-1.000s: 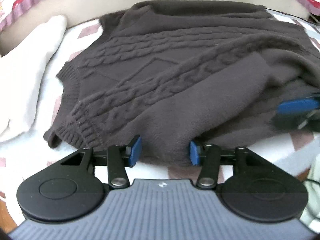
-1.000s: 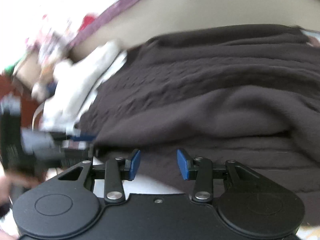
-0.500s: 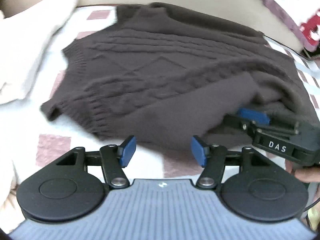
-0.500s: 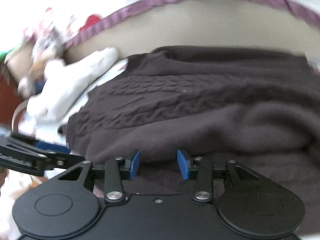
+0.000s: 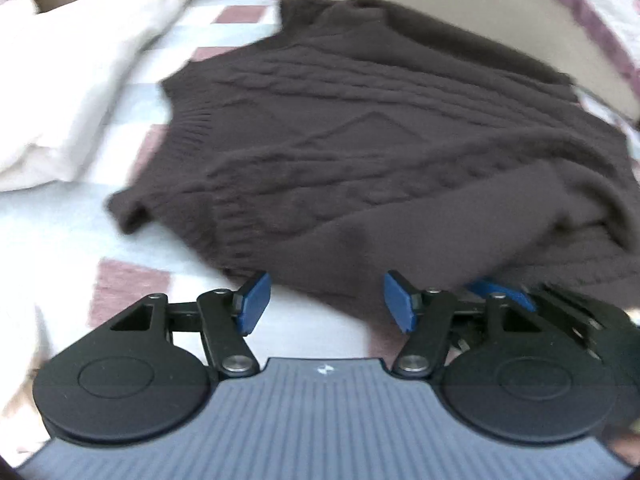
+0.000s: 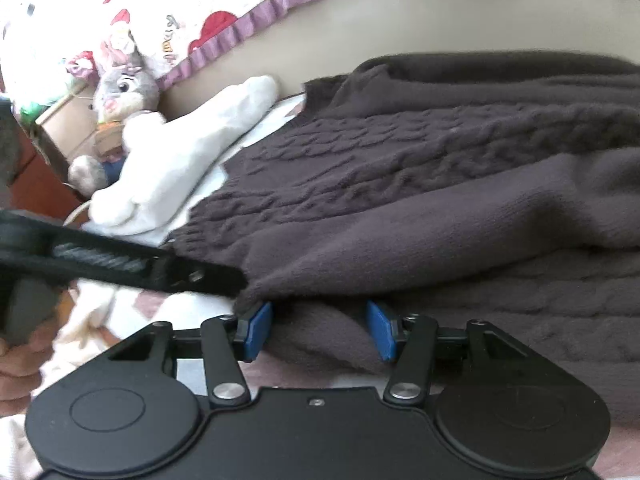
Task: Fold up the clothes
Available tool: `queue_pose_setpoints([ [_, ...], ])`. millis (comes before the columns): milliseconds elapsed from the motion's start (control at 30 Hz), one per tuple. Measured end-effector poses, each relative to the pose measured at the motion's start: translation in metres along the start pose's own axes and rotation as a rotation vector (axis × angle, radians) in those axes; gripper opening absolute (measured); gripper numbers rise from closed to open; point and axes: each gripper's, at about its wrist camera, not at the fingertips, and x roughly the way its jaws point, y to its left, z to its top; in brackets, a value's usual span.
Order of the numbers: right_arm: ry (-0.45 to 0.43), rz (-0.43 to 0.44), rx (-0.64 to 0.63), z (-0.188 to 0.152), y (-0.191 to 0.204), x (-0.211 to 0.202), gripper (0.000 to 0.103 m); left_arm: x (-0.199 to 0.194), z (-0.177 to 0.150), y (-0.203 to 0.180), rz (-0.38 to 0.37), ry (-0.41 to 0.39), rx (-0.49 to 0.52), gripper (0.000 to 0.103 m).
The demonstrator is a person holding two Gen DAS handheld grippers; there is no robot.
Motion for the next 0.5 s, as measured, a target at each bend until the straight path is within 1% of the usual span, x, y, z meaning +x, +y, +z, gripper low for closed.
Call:
queue_pose_setpoints([
  [33,0.019,0.034,-0.002,0.001,0.004,0.000,0.059,-0.001,0.001,0.001,0.023,-0.003,0.008,0.062],
  [67,0.023,0.023,-0.009,0.002,0.006,0.000,0.059,-0.002,0.003,0.002,0.044,-0.006,0.016,0.062],
  [133,0.020,-0.030,-0.026,0.004,0.010,0.000,0.058,-0.001,0.004,0.004,0.058,0.000,0.007,0.062],
  [200,0.019,-0.066,-0.021,0.006,0.007,-0.002,0.058,0.002,0.004,0.003,0.039,0.010,-0.010,0.062],
  [267,0.011,-0.073,-0.001,0.005,0.003,-0.008,0.058,0.004,0.002,0.002,0.023,0.015,-0.017,0.062],
  [333,0.001,-0.078,0.020,0.004,-0.001,-0.014,0.058,0.006,0.002,0.002,0.027,0.019,-0.019,0.062],
  [400,-0.029,-0.091,0.018,-0.003,-0.002,-0.024,0.058,0.006,0.003,0.005,0.031,0.023,-0.031,0.062],
  [500,-0.060,-0.093,0.023,-0.008,-0.005,-0.033,0.058,0.003,0.004,0.016,0.009,0.016,-0.075,0.062],
])
